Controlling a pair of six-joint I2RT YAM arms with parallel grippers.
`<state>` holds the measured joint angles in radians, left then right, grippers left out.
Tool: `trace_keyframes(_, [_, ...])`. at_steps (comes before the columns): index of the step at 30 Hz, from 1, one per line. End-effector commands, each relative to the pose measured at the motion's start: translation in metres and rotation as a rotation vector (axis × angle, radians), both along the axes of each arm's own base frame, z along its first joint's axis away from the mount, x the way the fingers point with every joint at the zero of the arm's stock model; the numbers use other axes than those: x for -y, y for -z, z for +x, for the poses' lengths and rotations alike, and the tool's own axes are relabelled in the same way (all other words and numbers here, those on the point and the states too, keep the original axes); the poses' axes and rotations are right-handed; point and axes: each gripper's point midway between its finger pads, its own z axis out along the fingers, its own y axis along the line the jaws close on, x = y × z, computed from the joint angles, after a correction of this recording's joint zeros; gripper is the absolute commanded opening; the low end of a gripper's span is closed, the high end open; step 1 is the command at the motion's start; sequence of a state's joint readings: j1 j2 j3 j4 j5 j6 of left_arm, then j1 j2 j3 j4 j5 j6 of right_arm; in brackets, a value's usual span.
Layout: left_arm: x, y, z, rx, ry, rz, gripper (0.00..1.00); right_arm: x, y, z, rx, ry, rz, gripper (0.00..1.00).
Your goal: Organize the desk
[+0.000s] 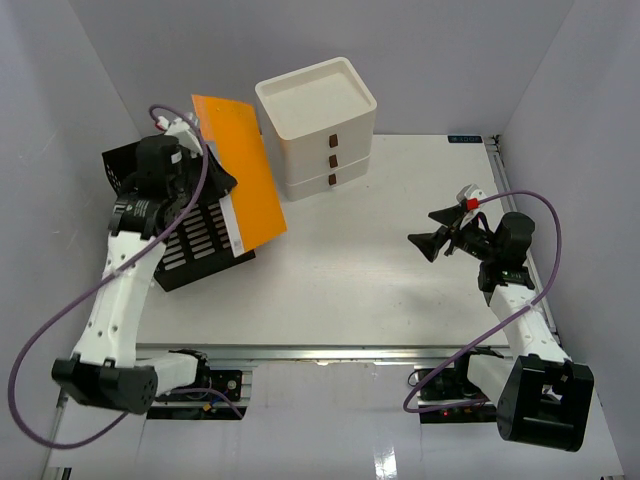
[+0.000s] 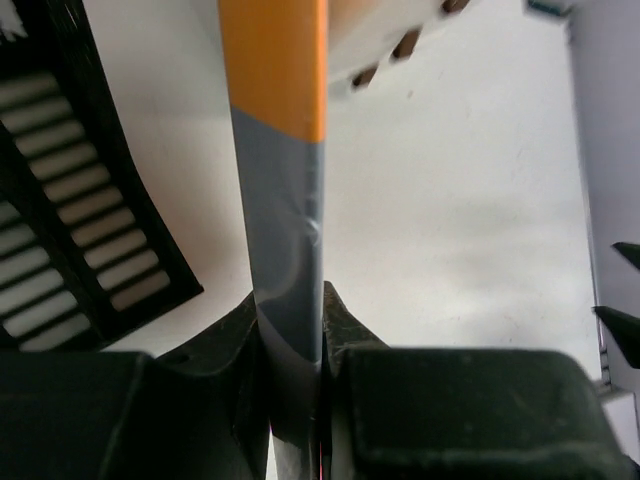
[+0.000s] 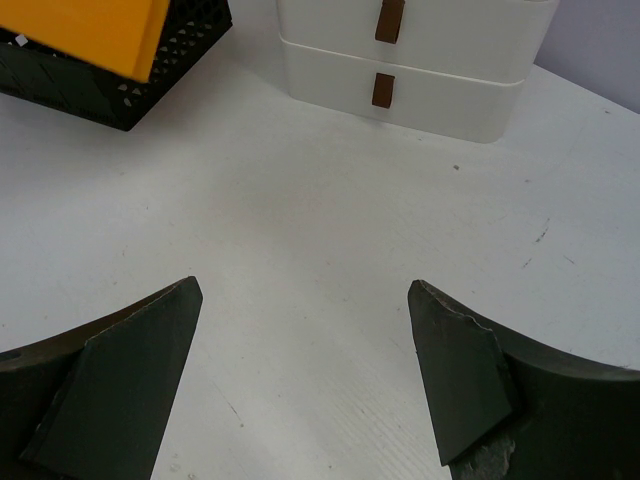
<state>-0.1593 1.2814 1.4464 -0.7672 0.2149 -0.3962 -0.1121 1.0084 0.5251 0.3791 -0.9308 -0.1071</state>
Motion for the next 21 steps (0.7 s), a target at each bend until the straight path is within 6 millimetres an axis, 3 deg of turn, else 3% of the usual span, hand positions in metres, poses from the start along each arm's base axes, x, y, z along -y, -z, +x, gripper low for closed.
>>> trace_keyframes(1, [-0.024,-0.087,-0.018,0.357,-0.086,0.039,0.00,0.000,-0.008,0.000,0.045,-0.012,0.006,0.90])
trace_keyframes(3, [-0.033,-0.113,-0.029,0.510,-0.113,0.046,0.00,0.000,-0.007,-0.001,0.042,-0.013,0.007,0.90])
trace_keyframes(7, [-0.045,-0.142,-0.051,0.762,-0.149,0.065,0.00,0.000,-0.007,0.000,0.041,-0.010,0.008,0.90])
trace_keyframes(9, [-0.069,-0.153,-0.063,0.913,-0.261,0.130,0.00,0.000,-0.007,0.000,0.042,-0.011,0.007,0.90])
trace_keyframes(11, [-0.089,-0.157,-0.068,1.011,-0.363,0.199,0.00,0.000,-0.006,0.000,0.042,-0.010,0.007,0.90])
trace_keyframes(15, [-0.110,-0.154,-0.064,1.093,-0.475,0.310,0.00,0.001,-0.005,0.000,0.039,-0.008,0.007,0.90])
trace_keyframes(21, [-0.114,-0.159,-0.057,1.139,-0.508,0.334,0.00,0.002,-0.004,0.001,0.041,-0.001,0.003,0.90])
